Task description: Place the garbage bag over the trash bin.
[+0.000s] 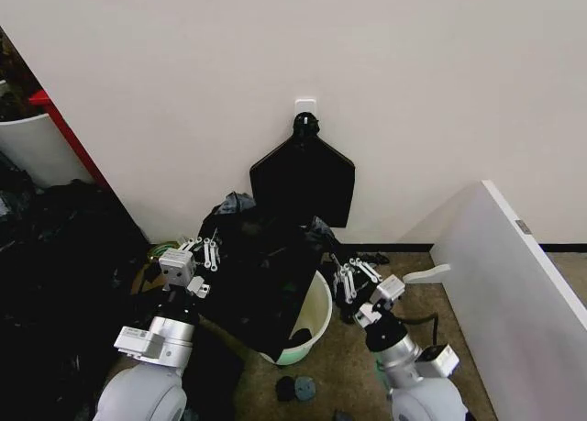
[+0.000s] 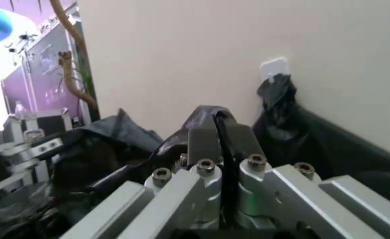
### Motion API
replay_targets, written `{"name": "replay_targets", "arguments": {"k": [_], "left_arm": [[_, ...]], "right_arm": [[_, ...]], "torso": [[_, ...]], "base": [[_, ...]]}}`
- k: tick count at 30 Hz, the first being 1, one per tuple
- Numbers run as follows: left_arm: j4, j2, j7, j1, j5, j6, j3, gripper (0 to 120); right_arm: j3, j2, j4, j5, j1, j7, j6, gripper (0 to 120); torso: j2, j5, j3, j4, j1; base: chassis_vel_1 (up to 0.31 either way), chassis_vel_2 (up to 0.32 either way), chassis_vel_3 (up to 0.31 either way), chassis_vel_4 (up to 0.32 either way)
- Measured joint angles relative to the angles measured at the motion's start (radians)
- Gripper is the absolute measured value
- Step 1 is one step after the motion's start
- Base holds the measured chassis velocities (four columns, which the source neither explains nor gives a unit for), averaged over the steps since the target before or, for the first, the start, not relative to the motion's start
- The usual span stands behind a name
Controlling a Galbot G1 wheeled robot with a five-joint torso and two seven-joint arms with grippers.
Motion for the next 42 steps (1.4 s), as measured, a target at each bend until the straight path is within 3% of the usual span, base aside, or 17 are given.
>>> {"name": "replay_targets", "arguments": {"k": [18, 27, 35, 42], "left_arm": [[0.062, -0.025, 0.009, 0.045, -0.008, -0.012, 0.044, 0], [0.126, -0.038, 0.004, 0.092, 0.017, -0.026, 0.133, 0], [0.177, -0.021, -0.005, 0.112, 0.046, -0.03, 0.183, 0], [0.183, 0.019, -0.078, 0.122, 0.007, 0.005, 0.214, 0]], "right_arm": [[0.049, -0.016, -0.024, 0.016, 0.027, 0.049, -0.04, 0], [0.059, -0.012, -0.037, -0.008, 0.028, 0.099, -0.058, 0], [-0.026, -0.029, -0.07, -0.085, -0.006, 0.139, -0.045, 0], [-0.124, -0.078, -0.026, -0.119, -0.045, 0.29, -0.167, 0]], "torso": [[0.0, 0.0, 0.0, 0.0, 0.0], [0.0, -0.0001, 0.0, 0.0, 0.0], [0.0, 0.0, 0.0, 0.0, 0.0], [0.0, -0.0002, 0.0, 0.0, 0.0]], "base": [[0.0, 0.0, 0.0, 0.0], [0.0, 0.0, 0.0, 0.0], [0.0, 0.0, 0.0, 0.0], [0.0, 0.0, 0.0, 0.0]]}}
